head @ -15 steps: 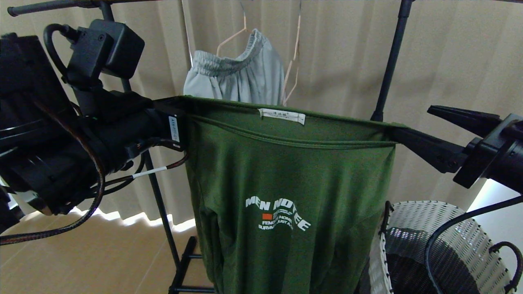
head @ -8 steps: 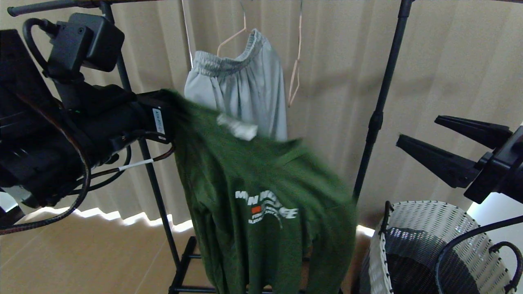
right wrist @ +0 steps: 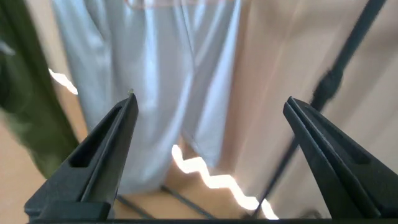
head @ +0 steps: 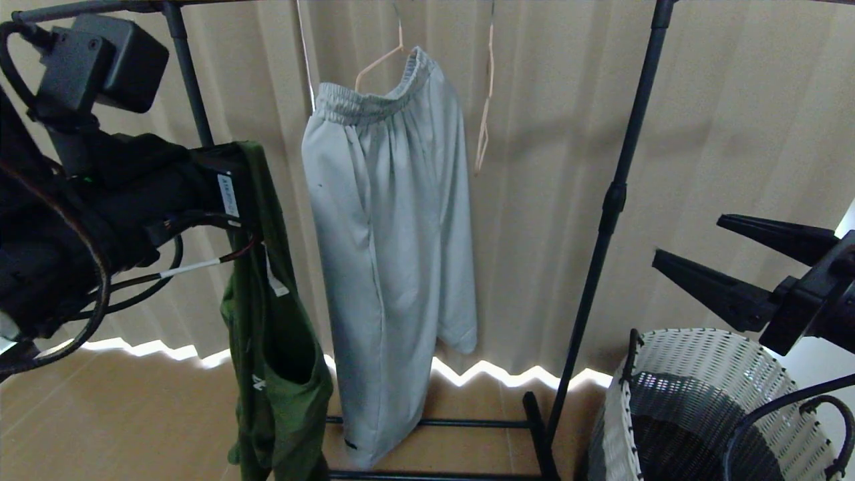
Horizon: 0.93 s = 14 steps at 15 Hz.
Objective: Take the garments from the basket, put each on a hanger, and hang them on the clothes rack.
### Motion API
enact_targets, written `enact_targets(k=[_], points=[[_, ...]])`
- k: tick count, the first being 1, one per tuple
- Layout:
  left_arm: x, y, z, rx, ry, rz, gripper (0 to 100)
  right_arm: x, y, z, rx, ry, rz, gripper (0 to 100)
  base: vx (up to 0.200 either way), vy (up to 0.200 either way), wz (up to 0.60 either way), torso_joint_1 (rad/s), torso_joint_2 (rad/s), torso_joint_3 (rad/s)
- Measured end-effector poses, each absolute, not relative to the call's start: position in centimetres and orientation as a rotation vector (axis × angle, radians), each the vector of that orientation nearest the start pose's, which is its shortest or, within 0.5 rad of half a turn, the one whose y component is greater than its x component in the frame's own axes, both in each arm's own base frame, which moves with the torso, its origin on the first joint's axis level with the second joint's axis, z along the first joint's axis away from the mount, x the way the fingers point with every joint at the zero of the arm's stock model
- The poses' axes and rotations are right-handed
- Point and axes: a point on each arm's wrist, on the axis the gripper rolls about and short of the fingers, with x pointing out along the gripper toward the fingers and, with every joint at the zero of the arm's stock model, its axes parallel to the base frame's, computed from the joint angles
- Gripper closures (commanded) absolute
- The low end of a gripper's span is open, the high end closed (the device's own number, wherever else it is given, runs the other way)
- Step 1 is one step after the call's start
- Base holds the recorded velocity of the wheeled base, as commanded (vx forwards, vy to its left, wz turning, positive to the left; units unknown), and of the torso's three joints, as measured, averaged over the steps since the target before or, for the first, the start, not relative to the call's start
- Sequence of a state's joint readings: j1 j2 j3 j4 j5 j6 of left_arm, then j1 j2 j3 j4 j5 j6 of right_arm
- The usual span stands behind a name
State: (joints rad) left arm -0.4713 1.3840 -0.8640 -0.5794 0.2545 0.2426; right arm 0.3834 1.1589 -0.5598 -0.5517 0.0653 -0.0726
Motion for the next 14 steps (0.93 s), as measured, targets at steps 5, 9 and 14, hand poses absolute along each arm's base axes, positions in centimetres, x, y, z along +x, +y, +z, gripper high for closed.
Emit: enact_targets(k=[5,9,14], points=[[17.0,-7.4,25.2,0.3,0.037,-0.198,100,16.6,3.2,22.7,-0.248,0.063,0.191,0,0.0,0.0,0.0,0.0,0.0,0.0],[15.2,-5.8,24.0,0.295,0.055,-0.161,100,16.4,2.5,22.2,-0.295,0.015,0.141,0,0.0,0.0,0.0,0.0,0.0,0.0],[14.5,-5.4,23.6,0.295,0.054,-0.157,100,16.9,2.2,21.6,-0.261,0.008,0.13,0,0.0,0.0,0.0,0.0,0.0,0.0]])
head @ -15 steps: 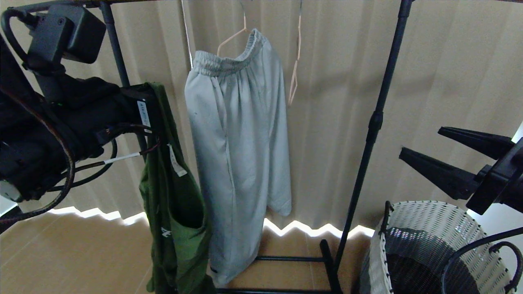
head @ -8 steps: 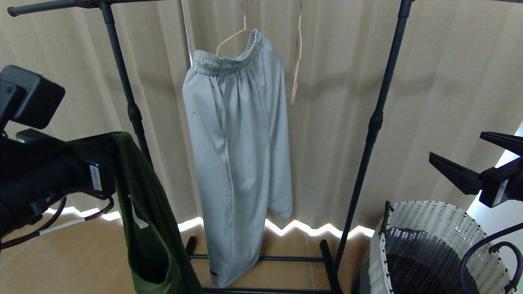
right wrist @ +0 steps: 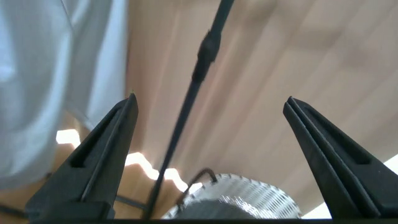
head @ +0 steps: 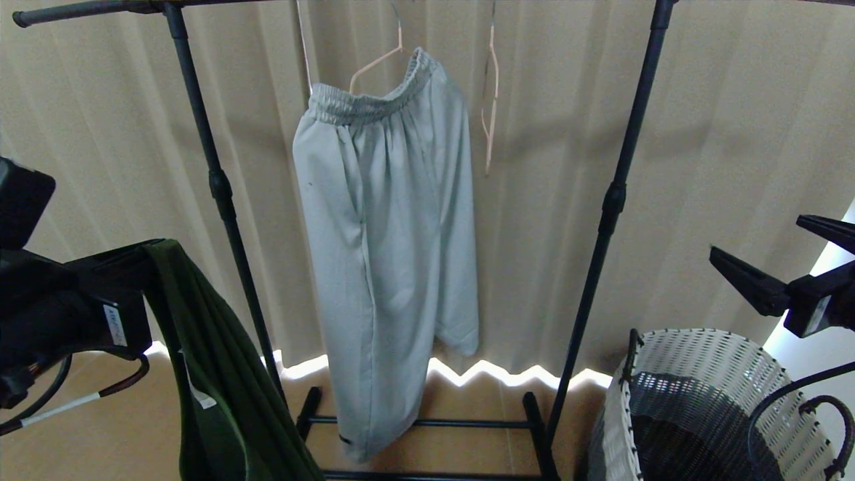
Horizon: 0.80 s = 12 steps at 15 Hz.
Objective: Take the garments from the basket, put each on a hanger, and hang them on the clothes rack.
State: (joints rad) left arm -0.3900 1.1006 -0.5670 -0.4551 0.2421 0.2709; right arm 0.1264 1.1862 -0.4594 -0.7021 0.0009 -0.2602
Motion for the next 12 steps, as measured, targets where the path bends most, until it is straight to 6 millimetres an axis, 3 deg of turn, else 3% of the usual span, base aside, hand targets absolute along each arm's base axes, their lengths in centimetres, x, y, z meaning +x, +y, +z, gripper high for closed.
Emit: enact_targets(k=[2,6,12], points=[[14.4,-5.4,23.5,0.294,0.052,-0.164,100,16.9,2.2,21.4,-0.259,-0.014,0.134,0,0.0,0.0,0.0,0.0,0.0,0.0],[14.3,-5.4,23.2,0.295,0.057,-0.187,100,16.6,2.1,20.1,-0.254,0.027,0.14,0,0.0,0.0,0.0,0.053,-0.24,-0.243],[14.3,-5.3,22.8,0.299,0.071,-0.189,100,15.7,2.0,18.1,-0.259,0.094,0.144,0,0.0,0.0,0.0,0.176,-0.51,-0.294]])
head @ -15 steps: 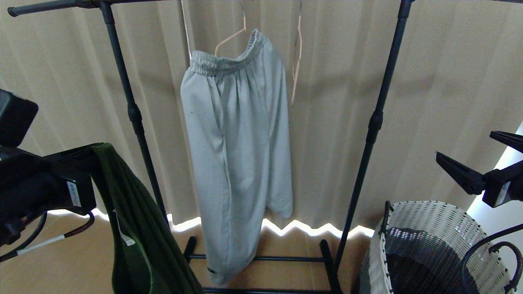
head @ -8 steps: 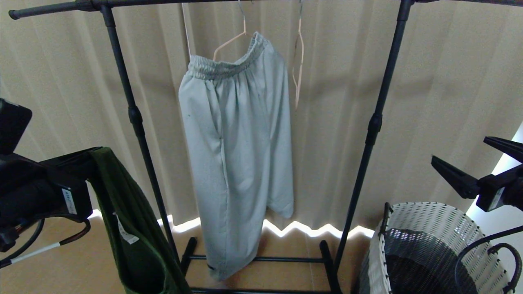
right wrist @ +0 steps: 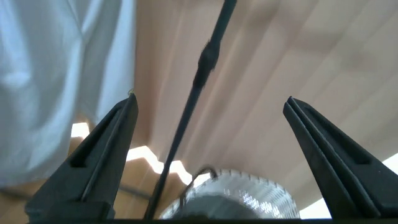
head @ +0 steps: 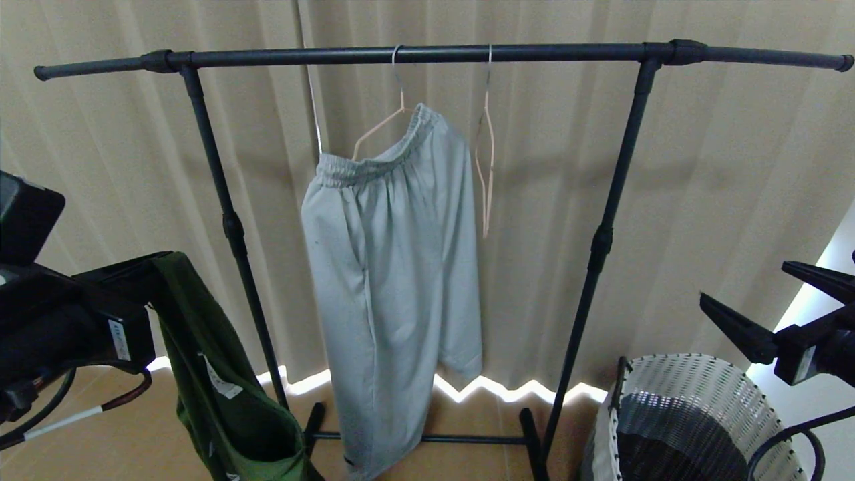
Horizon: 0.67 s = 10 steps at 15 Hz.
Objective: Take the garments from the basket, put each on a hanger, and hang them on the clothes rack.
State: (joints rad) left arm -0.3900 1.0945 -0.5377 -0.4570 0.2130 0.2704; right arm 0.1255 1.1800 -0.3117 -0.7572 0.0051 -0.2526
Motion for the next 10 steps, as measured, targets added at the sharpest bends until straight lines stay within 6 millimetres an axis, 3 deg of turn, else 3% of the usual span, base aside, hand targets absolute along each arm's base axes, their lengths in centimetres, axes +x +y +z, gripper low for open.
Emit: enact_targets(k=[8,10], points=[[13.37,-4.98,22.2,0.298,0.067,-0.188,100,15.55,1.92,17.65,-0.262,0.114,0.136,0,0.0,0.0,0.0,0.195,-0.46,-0.274],[13.3,-4.93,22.27,0.289,0.04,-0.184,100,15.62,1.76,17.81,-0.264,0.111,0.107,0,0.0,0.0,0.0,0.085,-0.19,-0.107]])
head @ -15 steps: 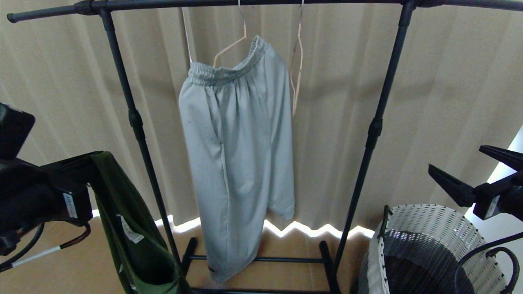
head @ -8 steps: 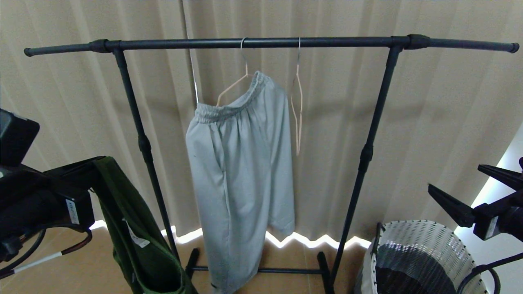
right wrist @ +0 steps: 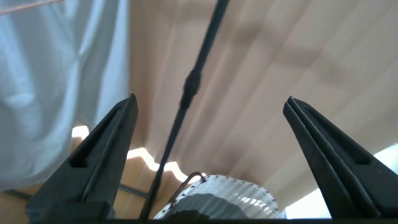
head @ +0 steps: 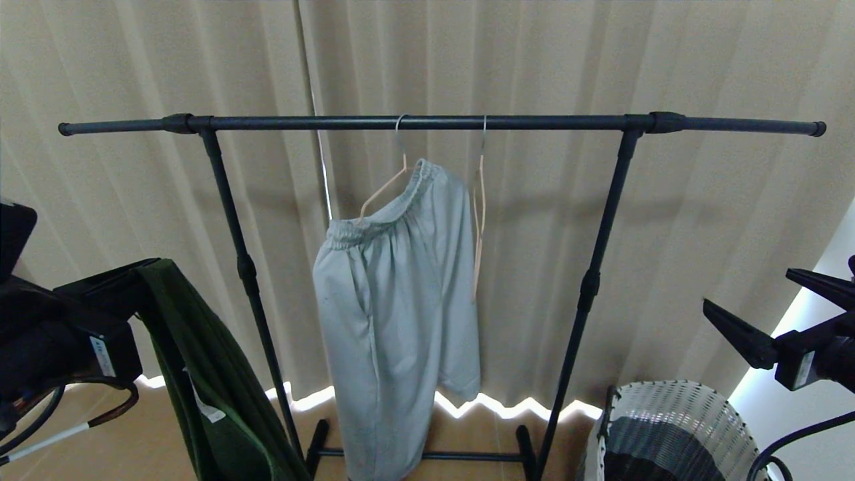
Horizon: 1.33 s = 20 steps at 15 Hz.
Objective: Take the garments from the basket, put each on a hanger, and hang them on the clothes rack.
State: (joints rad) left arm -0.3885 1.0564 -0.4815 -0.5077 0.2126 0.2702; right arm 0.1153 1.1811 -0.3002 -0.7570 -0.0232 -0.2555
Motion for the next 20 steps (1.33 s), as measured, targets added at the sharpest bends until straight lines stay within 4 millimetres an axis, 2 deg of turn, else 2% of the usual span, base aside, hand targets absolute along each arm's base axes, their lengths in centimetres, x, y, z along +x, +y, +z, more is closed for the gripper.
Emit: enact_targets(k=[6,12,20], points=[[13.1,-4.8,21.4,0.297,0.044,-0.184,100,15.5,1.3,17.9,-0.266,0.102,0.067,0,0.0,0.0,0.0,0.007,-0.01,-0.008],[13.1,-4.8,21.5,0.295,0.04,-0.183,100,15.7,0.6,18.3,-0.275,0.074,0.017,0,0.0,0.0,0.0,0.0,0.0,0.0],[13.1,-4.9,21.5,0.295,0.039,-0.182,100,15.7,0.4,18.4,-0.3,0.065,0.006,0,0.0,0.2,0.0,0.005,0.0,-0.002]])
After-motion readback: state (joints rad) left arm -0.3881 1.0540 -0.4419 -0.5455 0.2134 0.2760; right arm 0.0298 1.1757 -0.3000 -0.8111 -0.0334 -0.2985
